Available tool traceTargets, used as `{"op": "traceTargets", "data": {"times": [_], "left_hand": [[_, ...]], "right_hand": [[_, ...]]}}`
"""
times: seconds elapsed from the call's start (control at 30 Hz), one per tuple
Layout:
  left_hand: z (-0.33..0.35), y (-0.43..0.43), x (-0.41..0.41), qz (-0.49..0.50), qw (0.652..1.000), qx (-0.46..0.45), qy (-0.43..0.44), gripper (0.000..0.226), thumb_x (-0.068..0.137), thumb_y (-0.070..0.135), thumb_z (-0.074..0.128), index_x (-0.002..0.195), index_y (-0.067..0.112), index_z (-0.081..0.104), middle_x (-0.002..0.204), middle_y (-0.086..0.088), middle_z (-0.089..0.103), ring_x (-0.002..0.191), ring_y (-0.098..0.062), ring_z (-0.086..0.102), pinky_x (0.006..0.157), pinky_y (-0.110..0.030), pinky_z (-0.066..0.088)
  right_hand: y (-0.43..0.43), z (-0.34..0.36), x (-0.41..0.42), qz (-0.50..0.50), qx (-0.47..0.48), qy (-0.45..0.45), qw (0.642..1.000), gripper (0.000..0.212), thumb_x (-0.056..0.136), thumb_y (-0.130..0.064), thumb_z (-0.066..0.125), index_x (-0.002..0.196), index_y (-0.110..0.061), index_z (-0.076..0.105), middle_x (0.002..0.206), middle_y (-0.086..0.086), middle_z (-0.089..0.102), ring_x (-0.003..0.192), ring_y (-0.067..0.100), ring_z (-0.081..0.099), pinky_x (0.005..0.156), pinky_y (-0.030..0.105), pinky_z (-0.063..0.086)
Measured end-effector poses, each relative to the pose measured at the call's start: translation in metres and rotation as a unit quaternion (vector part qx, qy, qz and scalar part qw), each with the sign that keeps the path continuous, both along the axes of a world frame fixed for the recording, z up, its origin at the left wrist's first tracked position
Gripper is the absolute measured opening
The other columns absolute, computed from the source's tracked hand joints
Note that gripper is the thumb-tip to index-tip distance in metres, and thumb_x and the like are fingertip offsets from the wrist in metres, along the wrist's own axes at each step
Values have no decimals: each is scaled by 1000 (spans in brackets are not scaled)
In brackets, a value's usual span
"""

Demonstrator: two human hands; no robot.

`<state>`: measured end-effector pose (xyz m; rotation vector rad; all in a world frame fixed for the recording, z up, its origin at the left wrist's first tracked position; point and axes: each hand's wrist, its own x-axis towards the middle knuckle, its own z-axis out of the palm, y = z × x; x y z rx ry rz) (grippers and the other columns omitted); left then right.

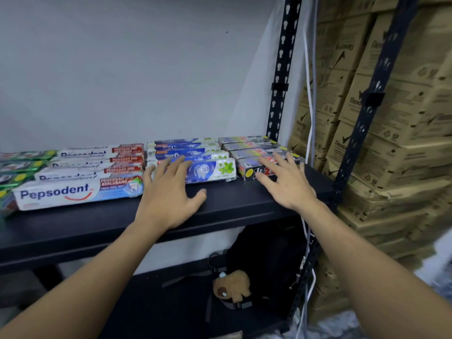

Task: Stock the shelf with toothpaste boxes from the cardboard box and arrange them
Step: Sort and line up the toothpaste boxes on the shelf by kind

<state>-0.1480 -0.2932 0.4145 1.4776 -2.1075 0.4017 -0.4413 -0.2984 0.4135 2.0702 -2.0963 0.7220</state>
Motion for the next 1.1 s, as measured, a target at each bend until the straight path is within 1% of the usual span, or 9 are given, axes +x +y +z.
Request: {"op": "traceTargets", "data": {"times": [0.13,0.23,0.33,0.47,0.6,0.7,0.87,0.97,1.1], "left_hand": [[4,10,2,-15,1000,-12,8,74,82,65,39,142,22,44,152,2,42,144,-22,29,118,-48,14],[8,24,5,-28,1000,1,0,73,82,65,39,141,24,45,151,3,44,143,-21,29,117,-47,14],[14,43,10,-39,999,-2,-2,72,81,64,41,141,24,45,150,3,44,142,-21,30,117,-46,14],[24,71,18,-61,998,-25,2,66,82,56,50,139,23,45,141,4,51,134,-20,36,112,-43,20],[12,103,39,-56,997,-54,2,60,83,47,57,135,20,48,135,2,53,127,-23,41,107,-43,28],[-12,129,60,-49,997,-51,-25,59,82,44,58,135,20,49,132,1,53,124,-24,44,101,-41,32],[-79,171,100,-39,997,-15,-59,55,84,40,56,133,16,53,125,-2,57,113,-28,50,90,-43,41],[-130,192,122,-13,996,70,-48,55,89,38,57,139,17,47,132,-2,53,118,-28,47,94,-42,39],[-207,215,149,43,978,203,-5,59,87,41,59,140,19,44,137,-2,48,123,-27,44,96,-43,40]], "right_hand": [[14,2,5,-7,-15,-8,1000,56,98,-60,32,152,-42,27,162,0,23,151,30,5,117,62,-2],[35,4,13,9,-61,6,998,54,99,-53,37,150,-35,35,151,-3,42,144,27,26,116,65,7],[53,14,24,27,-112,21,993,50,96,-49,46,143,-30,48,137,-1,54,130,25,42,114,58,18],[75,26,46,69,-150,-3,986,43,94,-43,55,131,-23,59,125,4,55,121,30,45,108,42,31],[99,15,79,119,-171,-7,978,42,91,-40,58,126,-17,62,118,5,55,114,31,47,102,41,39],[119,-9,104,136,-146,-6,980,44,90,-38,59,129,-18,60,119,6,55,112,32,47,98,45,43],[149,-86,141,171,-78,-18,982,41,90,-33,60,128,-19,59,118,4,55,112,30,47,95,44,44],[164,-141,155,194,24,-15,981,42,93,-34,57,132,-20,57,120,4,55,116,29,46,96,40,44],[179,-220,166,173,150,-25,973,42,88,-39,60,127,-24,61,119,7,59,113,31,53,94,44,48]]}}
